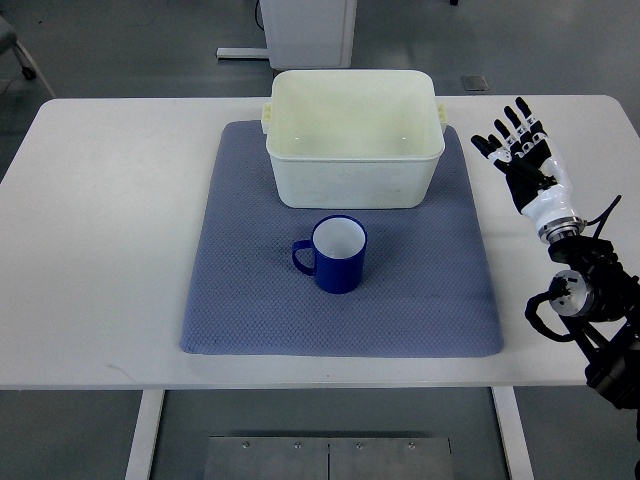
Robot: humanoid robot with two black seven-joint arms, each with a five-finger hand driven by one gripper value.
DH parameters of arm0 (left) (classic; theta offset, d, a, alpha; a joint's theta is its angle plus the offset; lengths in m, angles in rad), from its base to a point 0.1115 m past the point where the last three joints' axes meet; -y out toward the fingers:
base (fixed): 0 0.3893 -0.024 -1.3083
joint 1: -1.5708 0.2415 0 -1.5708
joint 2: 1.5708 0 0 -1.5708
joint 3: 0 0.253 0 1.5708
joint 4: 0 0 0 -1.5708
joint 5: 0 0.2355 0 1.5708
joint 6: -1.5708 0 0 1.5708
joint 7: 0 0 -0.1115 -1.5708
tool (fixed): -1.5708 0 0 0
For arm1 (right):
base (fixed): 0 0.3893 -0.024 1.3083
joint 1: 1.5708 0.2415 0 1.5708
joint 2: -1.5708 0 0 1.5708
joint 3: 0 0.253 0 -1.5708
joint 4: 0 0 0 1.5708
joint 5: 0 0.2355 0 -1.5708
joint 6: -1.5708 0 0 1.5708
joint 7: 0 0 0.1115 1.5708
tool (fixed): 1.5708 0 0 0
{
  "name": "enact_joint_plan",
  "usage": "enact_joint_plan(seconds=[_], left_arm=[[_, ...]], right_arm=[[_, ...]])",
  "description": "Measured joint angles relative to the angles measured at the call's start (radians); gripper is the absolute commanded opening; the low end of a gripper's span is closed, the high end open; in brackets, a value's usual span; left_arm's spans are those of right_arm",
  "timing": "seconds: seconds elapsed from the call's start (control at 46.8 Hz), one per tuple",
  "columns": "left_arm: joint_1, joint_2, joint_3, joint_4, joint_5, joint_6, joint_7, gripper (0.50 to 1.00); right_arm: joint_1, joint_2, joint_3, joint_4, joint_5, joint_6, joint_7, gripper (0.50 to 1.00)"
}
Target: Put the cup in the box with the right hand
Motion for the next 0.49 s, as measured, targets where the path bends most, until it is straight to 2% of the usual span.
enact_joint_plan(seconds=[0.492], left_arm=[[0.000,0.000,0.001,0.000,0.000,0.000,0.000,1.000]], right_arm=[[0.002,-0.023,-0.015,-0.002,0.000,0.001,-0.004,1.000]])
